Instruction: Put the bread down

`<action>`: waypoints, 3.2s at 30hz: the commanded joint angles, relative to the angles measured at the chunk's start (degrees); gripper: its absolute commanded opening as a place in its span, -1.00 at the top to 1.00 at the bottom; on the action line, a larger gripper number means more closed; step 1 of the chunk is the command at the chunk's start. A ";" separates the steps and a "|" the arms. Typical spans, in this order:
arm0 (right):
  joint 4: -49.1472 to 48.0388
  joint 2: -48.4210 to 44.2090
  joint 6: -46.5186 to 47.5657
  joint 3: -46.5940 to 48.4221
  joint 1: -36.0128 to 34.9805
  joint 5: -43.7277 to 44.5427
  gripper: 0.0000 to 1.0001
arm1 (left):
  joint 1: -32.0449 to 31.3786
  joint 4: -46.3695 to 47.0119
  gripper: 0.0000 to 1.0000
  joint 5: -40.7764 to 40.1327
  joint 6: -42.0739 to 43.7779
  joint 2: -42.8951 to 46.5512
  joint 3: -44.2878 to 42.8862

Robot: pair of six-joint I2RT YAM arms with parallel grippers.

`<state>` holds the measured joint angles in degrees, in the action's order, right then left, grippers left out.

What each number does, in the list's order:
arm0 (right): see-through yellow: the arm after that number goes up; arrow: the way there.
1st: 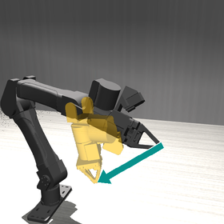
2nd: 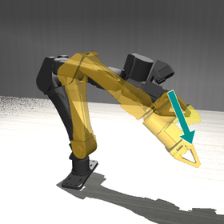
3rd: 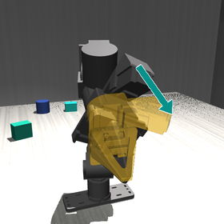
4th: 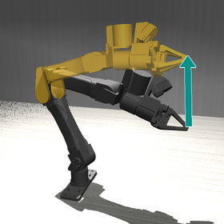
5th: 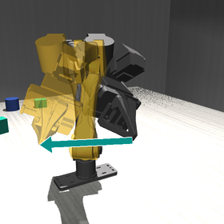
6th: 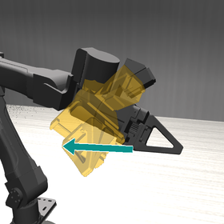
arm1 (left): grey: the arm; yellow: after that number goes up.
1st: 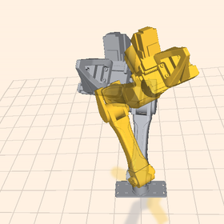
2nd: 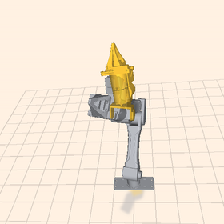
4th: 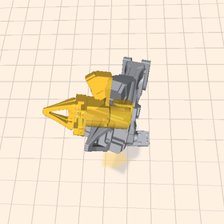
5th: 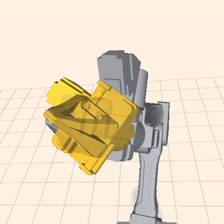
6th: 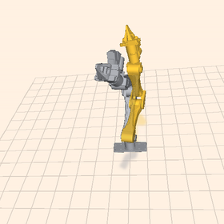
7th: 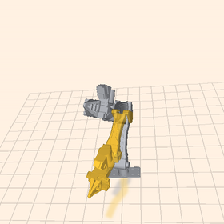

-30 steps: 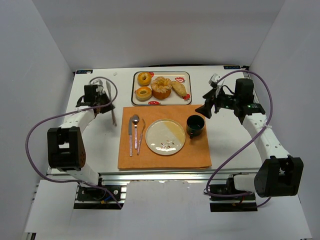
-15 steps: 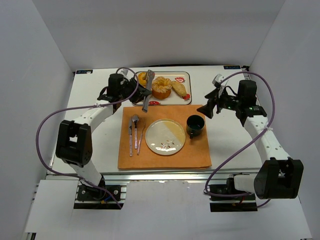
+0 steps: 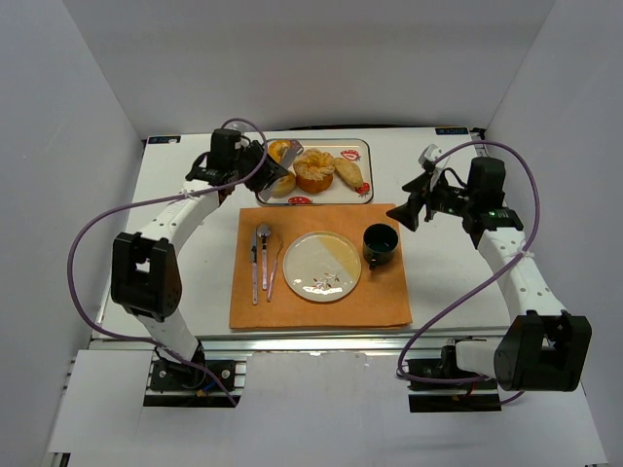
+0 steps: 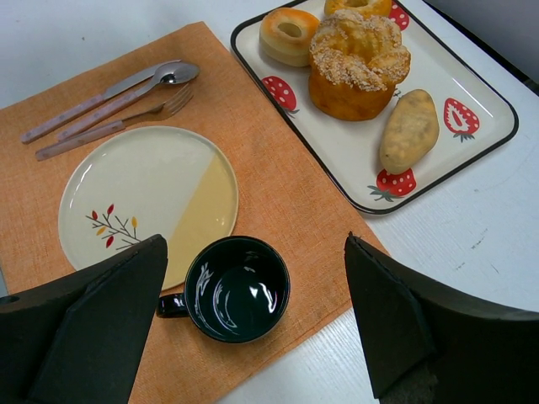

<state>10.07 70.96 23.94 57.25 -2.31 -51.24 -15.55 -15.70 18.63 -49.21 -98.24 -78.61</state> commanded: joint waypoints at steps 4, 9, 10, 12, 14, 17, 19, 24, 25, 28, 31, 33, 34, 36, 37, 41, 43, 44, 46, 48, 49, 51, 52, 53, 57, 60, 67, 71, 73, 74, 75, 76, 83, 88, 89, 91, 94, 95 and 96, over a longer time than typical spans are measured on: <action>-1.89 -1.00 -0.83 -0.56 0.55 -2.37 -0.79 | -0.09 -8.64 -0.02 -5.81 8.43 -1.16 -6.47; -1.80 -0.91 -0.83 -0.56 0.72 -2.63 -0.79 | -0.09 -8.03 -0.06 -1.32 9.31 -4.06 -6.12; -1.80 -0.91 -0.83 -0.56 0.72 -2.63 -0.79 | -0.09 -8.64 -0.06 -1.23 9.57 -4.50 -6.38; -1.72 -0.91 -0.83 -0.56 0.81 -2.63 -0.79 | -0.09 -8.82 -0.08 -1.41 10.10 -5.47 -7.17; -1.72 -1.09 -0.83 -0.56 0.90 -2.72 -0.79 | -0.09 -9.34 -0.08 -1.32 10.36 -6.70 -8.31; -1.54 -1.00 -0.65 -0.56 0.99 -2.81 -0.79 | -0.09 -9.26 -0.10 -0.71 10.36 -7.58 -9.28; -1.36 -1.09 -0.57 -0.65 1.08 -2.90 -0.79 | -0.09 -8.91 -0.12 -0.18 10.19 -8.02 -9.63; -1.10 -1.09 -0.30 -0.83 1.25 -3.07 -0.79 | -0.09 -7.94 -0.14 1.32 9.23 -7.59 -9.11; -1.19 -1.09 -0.30 -0.83 1.25 -3.16 -0.79 | -0.09 -7.42 -0.14 1.32 9.05 -7.06 -8.67; -1.19 -1.00 -0.39 -0.83 1.25 -3.42 -0.79 | -0.09 -6.27 -0.15 1.93 8.17 -6.35 -7.70; -1.28 -0.82 -0.57 -0.83 1.25 -3.77 -0.79 | -0.09 -6.88 -0.15 2.20 8.17 -6.44 -7.70; -1.28 -0.82 -0.65 -0.74 1.25 -3.86 -0.79 | -0.09 -6.97 -0.16 2.46 8.25 -6.53 -7.53; -1.28 -0.91 -0.65 -0.83 1.25 -3.86 -0.79 | -0.09 -6.62 -0.16 2.63 8.17 -6.53 -7.52; -1.28 -0.91 -0.57 -1.00 1.34 -3.86 -0.79 | -0.09 -6.27 -0.16 3.16 7.73 -6.35 -7.44; -1.28 -1.08 -0.57 -1.09 1.34 -3.86 -0.79 | -0.09 -5.83 -0.16 3.34 7.55 -6.27 -7.44; -1.28 -1.26 -0.57 -1.62 1.34 -4.04 -0.79 | -0.01 -3.90 -0.15 4.83 6.50 -5.74 -6.82; -1.28 -1.44 -0.57 -1.79 1.25 -4.04 -0.79 | -0.01 -2.32 -0.14 5.88 5.62 -5.48 -5.95; -1.28 -1.52 -0.57 -1.88 1.34 -4.13 -0.79 | 0.08 -2.05 -0.14 6.06 5.36 -5.47 -5.68; -1.36 -1.61 -0.57 -1.97 1.34 -4.13 -0.79 | 0.08 -1.61 -0.13 6.68 4.65 -5.83 -5.24; -1.36 -1.52 -0.65 -2.06 1.34 -4.22 -0.79 | 0.08 -1.35 -0.12 6.94 3.86 -6.09 -4.98; -1.45 -1.70 -0.65 -2.15 1.43 -4.30 -0.79 | 0.08 -2.13 -0.10 6.60 3.69 -6.18 -4.89; -1.54 -1.79 -0.65 -2.23 1.43 -4.30 -0.79 | 0.08 -2.92 -0.08 6.07 3.95 -6.27 -4.98; -1.63 -1.70 -0.74 -2.23 1.43 -4.30 -0.79 | 0.08 -3.28 -0.07 5.72 3.95 -6.44 -5.06; -1.71 -1.79 -0.74 -2.23 1.43 -4.30 -0.79 | 0.08 -3.54 -0.05 5.71 3.95 -6.62 -4.98; -1.98 -1.70 -1.09 -2.23 1.43 -4.39 -0.79 | 0.08 -3.98 0.05 5.80 3.86 -6.88 -4.45; -2.33 -1.79 -1.27 -2.32 1.51 -4.39 -0.79 | 0.08 -3.98 0.12 5.71 3.51 -6.71 -3.92; -2.51 -2.05 -1.53 -2.32 1.60 -4.39 -0.79 | 0.08 -1.53 0.71 7.47 2.45 -5.57 -1.55; -2.42 -2.05 -1.53 -2.23 1.69 -4.39 -0.79 | 0.17 1.11 1.00 8.00 2.54 -3.46 -1.81; -2.33 -2.05 -1.53 -2.06 1.69 -4.57 -0.79 | 0.43 4.35 1.00 9.14 1.84 -1.97 -1.46; -2.33 -2.14 -1.53 -2.06 1.69 -4.57 -0.79 | 0.61 5.24 1.00 9.31 0.97 -1.52 -1.46; -2.33 -2.23 -1.62 -1.97 1.69 -4.65 -0.79 | 0.96 6.72 1.00 9.49 0.52 -1.08 -1.37; -2.33 -2.14 -1.62 -1.97 1.69 -4.65 -0.79 | 1.22 7.35 1.00 9.93 0.08 -0.38 -1.20; -2.33 -2.14 -1.80 -2.06 1.69 -4.83 -0.79 | 2.98 13.24 1.00 12.30 -4.14 1.82 1.53; -2.33 -2.23 -1.88 -1.80 1.60 -4.92 -0.79 | 3.07 17.18 1.00 14.23 -6.42 3.22 4.16; -2.16 -2.40 -1.80 -1.71 1.69 -4.83 -0.79 | 3.07 17.81 1.00 15.20 -7.12 3.84 5.30; -1.98 -2.32 -1.45 -1.62 1.60 -4.74 -0.79 | 3.07 17.73 1.00 16.08 -7.04 6.29 6.79; -1.89 -2.32 -1.18 -1.44 1.60 -4.92 -0.79 | 2.72 18.16 1.00 17.66 -7.48 12.79 13.28; -1.89 -2.40 -1.18 -1.36 1.60 -4.92 -0.79 | 2.28 18.95 1.00 18.10 -8.00 14.89 15.65; -1.80 -2.23 -1.27 -1.27 1.69 -5.01 -0.79 | 2.02 19.57 1.00 18.63 -8.70 19.35 20.99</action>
<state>9.13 70.11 22.72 55.31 -1.06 -54.63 -12.67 -0.97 33.15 -56.53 -90.26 -63.57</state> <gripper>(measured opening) 0.895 0.251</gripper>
